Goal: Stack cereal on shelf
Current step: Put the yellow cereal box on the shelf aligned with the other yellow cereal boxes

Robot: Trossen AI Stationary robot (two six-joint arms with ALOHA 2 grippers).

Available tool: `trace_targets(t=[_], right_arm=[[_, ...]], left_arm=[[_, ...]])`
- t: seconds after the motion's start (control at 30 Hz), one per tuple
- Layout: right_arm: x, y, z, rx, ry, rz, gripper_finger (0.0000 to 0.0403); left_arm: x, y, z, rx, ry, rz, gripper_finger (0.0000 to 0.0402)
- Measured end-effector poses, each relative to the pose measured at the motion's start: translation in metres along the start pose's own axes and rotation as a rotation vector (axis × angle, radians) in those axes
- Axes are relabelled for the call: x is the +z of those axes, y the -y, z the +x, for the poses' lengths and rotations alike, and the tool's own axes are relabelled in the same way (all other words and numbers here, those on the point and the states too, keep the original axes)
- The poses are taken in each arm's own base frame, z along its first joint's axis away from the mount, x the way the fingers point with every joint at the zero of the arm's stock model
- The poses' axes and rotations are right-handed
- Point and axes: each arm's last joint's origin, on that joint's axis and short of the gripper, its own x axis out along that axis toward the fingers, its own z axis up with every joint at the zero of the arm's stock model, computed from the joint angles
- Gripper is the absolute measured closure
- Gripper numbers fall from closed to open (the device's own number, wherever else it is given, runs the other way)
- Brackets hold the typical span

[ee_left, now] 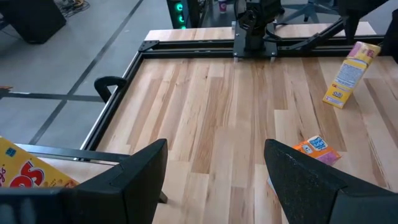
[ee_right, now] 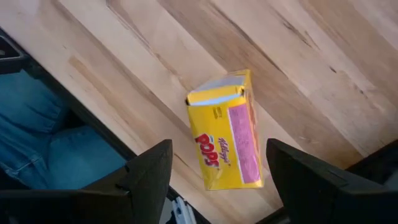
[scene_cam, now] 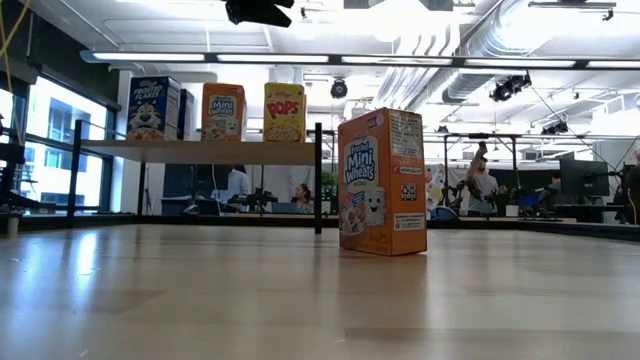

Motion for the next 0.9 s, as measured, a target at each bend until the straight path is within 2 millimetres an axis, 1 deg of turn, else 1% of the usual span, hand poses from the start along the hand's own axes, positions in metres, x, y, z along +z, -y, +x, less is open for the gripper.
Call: trace_targets(t=[0.1, 0.2, 0.37, 0.47, 0.9], right_arm=[[0.0, -0.001, 0.001, -0.007, 0.0, -0.003, 0.015], [-0.001, -0.004, 0.009, -0.038, -0.008, -0.02, 0.0143], [-0.002, -0.009, 0.023, -0.091, -0.048, -0.042, 0.0112], [-0.003, -0.011, 0.028, -0.109, -0.053, -0.045, 0.0098], [-0.005, -0.015, 0.049, -0.212, -0.104, -0.055, 0.01]], left_arm=[[0.0, 0.0, 0.0, 0.0, 0.0, 0.0, 0.0142], [0.0, 0.0, 0.0, 0.0, 0.0, 0.0, 0.0142], [0.0, 0.0, 0.0, 0.0, 0.0, 0.0, 0.0142], [0.0, 0.0, 0.0, 0.0, 0.0, 0.0, 0.0142], [0.0, 0.0, 0.0, 0.0, 0.0, 0.0, 0.0142]])
